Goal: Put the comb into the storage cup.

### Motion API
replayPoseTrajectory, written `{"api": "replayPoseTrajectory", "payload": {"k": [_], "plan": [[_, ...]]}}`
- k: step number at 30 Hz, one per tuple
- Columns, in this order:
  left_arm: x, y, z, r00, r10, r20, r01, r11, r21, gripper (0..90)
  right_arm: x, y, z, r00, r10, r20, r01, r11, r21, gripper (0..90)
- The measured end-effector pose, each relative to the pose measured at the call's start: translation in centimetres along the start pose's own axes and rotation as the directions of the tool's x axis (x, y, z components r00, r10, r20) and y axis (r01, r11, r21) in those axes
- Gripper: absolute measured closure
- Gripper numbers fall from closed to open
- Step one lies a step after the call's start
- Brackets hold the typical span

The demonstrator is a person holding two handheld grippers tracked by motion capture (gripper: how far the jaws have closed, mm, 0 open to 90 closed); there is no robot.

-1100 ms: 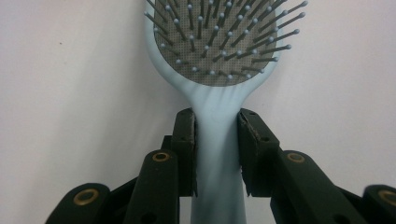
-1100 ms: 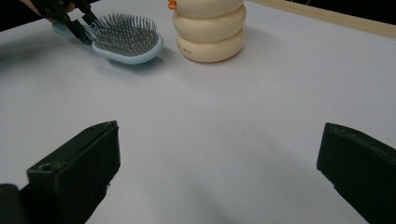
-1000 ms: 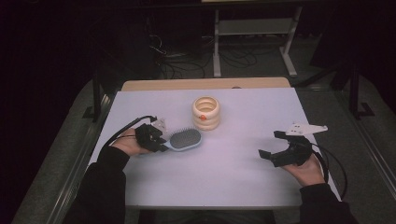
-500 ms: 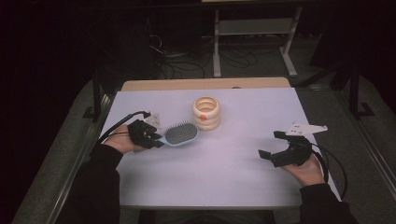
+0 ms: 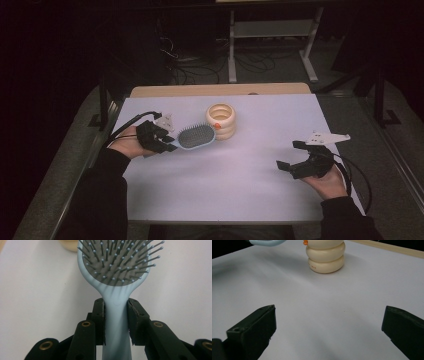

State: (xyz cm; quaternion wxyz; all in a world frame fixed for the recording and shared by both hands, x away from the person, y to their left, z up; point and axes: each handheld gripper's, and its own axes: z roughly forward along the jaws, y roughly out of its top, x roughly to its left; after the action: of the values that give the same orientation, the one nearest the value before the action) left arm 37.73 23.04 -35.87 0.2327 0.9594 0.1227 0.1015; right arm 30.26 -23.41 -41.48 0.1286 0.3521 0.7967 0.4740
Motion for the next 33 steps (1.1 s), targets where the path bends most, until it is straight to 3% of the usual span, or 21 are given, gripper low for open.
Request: {"api": "replayPoseTrajectory", "payload": {"k": [17,33], "plan": [[-0.9,3.2,-2.1,0.9978,0.061,-0.028,-0.062,0.9961,-0.063,70.4,-0.1,0.0,-0.1,1.0,0.008,-0.001,-0.008,1.0,-0.005,0.0],[-1.4,5.7,-4.4,0.9967,0.069,-0.042,-0.075,0.9839,-0.162,70.4,-0.4,0.9,-0.4,0.9994,0.027,-0.024,-0.028,0.999,-0.03,0.0]]}}
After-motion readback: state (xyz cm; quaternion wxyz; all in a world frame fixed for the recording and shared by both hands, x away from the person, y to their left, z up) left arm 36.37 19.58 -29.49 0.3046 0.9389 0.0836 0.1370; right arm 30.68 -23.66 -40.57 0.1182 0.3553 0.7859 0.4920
